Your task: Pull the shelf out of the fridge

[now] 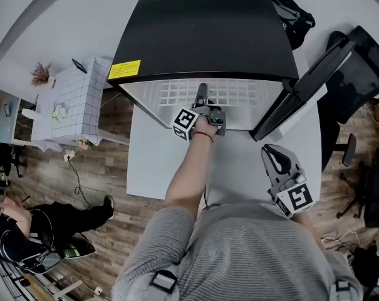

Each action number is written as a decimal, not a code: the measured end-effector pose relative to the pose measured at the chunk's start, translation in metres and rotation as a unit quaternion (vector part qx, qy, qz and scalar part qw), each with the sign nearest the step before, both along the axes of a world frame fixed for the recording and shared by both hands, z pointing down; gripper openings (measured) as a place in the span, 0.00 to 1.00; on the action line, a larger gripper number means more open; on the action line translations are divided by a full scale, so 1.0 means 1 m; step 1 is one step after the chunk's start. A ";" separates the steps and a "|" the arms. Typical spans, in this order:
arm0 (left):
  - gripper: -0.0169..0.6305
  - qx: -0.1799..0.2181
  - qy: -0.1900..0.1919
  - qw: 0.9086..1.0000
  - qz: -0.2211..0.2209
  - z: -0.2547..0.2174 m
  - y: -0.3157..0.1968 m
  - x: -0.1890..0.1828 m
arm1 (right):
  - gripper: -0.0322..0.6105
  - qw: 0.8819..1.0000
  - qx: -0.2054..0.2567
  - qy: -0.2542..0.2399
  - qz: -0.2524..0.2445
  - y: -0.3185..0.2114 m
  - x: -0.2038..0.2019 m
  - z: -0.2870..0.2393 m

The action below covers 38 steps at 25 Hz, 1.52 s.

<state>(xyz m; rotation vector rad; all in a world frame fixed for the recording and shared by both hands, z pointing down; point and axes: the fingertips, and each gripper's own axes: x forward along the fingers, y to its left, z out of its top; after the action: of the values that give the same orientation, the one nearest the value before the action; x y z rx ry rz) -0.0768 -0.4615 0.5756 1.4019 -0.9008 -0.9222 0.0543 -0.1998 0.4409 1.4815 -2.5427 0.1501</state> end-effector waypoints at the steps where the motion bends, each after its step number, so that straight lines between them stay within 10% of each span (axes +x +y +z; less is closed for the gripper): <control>1: 0.30 -0.002 0.000 1.000 -0.002 0.002 -0.002 0.000 | 0.07 1.000 0.004 0.000 -0.002 0.000 0.001 0.001; 12: 0.08 0.006 0.014 0.999 -0.032 -0.004 -0.009 -0.002 | 0.07 0.999 0.029 -0.005 0.016 -0.003 0.017 0.000; 38: 0.08 -0.012 0.039 0.998 -0.046 -0.002 -0.001 -0.005 | 0.07 0.999 0.029 -0.006 0.023 -0.008 0.011 -0.008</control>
<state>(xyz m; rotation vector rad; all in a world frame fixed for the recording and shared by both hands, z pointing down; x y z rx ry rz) -0.0818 -0.4623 0.5736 1.3044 -0.9207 -1.0266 0.0654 -0.2077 0.4326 1.5659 -2.5435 0.0909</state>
